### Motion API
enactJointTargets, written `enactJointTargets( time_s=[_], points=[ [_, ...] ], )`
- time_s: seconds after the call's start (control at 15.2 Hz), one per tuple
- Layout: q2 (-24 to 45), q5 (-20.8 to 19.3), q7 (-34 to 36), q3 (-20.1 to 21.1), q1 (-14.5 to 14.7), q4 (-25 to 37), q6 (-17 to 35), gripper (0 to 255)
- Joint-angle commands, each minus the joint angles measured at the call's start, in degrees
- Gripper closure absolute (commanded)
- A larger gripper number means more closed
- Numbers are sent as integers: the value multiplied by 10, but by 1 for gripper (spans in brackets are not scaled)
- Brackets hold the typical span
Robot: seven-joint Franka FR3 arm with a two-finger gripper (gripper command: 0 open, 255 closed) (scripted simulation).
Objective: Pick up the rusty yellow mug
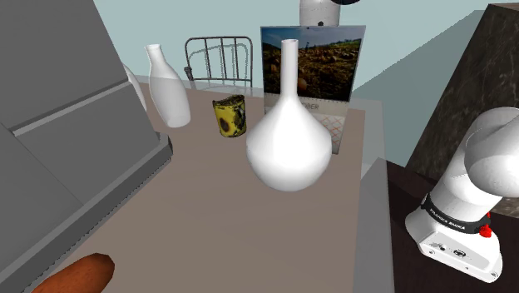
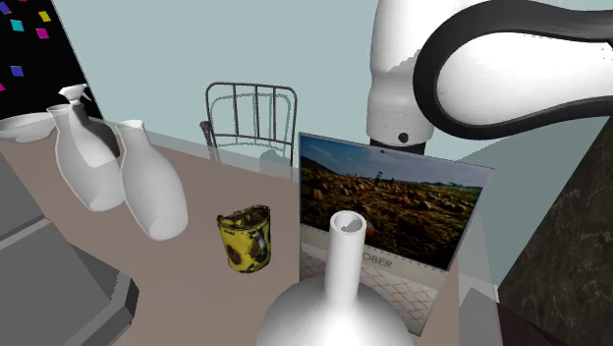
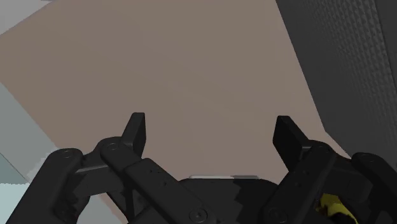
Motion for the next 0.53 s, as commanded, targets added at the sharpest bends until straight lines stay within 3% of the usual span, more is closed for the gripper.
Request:
enactJointTargets(
  time_s=[0.0, 0.46],
  points=[
    [39, 5, 23, 17, 6, 36, 5, 0],
    [171, 0, 95, 63, 24, 162, 18, 0]
  ],
)
